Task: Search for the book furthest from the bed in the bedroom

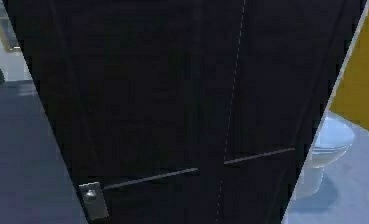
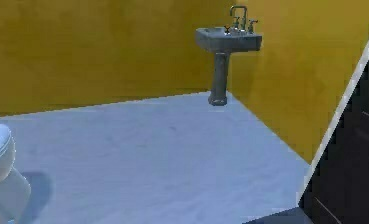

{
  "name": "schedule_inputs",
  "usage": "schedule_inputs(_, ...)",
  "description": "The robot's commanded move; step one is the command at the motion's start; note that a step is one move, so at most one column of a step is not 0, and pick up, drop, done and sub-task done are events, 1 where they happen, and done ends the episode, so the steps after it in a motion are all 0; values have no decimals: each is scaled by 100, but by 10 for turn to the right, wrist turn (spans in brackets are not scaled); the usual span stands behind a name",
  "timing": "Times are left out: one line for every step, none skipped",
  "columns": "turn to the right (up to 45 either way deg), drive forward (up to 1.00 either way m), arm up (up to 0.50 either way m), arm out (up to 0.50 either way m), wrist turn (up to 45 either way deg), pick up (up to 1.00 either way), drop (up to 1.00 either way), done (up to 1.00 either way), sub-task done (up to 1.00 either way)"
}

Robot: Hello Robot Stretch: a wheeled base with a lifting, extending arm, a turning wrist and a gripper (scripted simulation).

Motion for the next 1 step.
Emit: schedule_inputs(-450, 0, 0, 0, 0, 0, 0, 0, 0)
